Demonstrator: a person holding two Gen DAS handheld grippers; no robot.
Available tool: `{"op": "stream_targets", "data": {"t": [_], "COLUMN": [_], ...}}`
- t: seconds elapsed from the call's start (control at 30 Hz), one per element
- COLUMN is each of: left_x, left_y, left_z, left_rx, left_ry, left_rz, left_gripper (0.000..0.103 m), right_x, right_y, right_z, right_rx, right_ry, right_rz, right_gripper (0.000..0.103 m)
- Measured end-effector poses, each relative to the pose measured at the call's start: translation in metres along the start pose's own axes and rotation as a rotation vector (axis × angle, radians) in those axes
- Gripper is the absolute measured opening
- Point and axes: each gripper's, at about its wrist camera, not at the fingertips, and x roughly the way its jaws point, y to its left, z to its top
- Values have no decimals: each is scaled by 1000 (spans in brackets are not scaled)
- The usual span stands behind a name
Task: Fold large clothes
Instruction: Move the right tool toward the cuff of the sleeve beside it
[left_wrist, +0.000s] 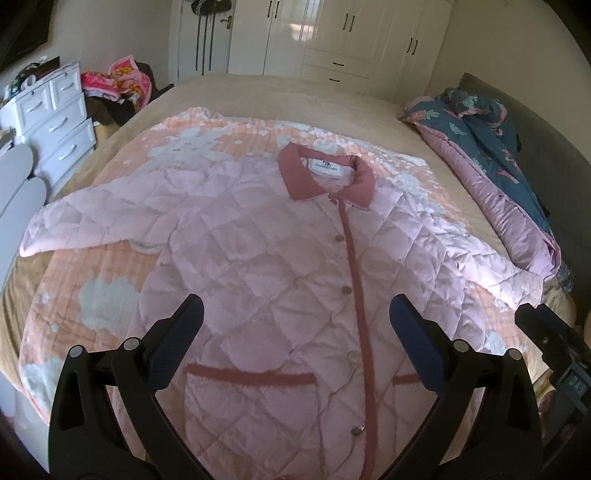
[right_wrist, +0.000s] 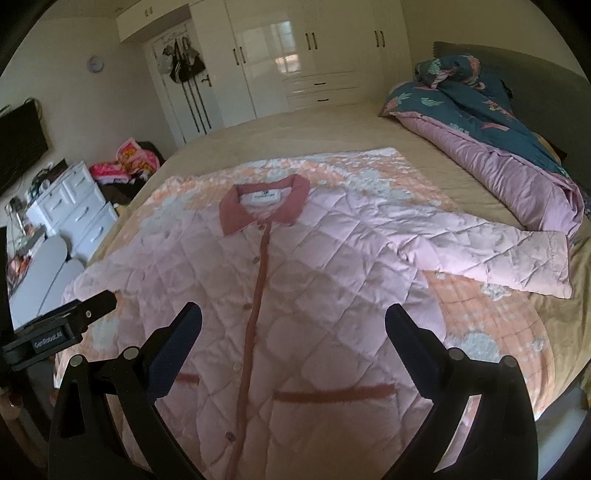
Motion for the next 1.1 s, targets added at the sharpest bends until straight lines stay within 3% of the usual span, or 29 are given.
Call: {"op": "stream_targets", "data": {"t": [0.63, 1.1], "left_x": [35, 71], "left_y": [-31, -68], "left_z": [38, 54], "left_rx": [9, 35], "left_ry": [30, 66], "left_rz": [-25, -33], "left_gripper": [94, 94], "right_x": [9, 19], "right_y": [-64, -137], "right_z": [45, 54], "right_rx": [128, 271], "right_ry": [-49, -66], "right_rz": [-95, -182], "right_gripper": [99, 99]}}
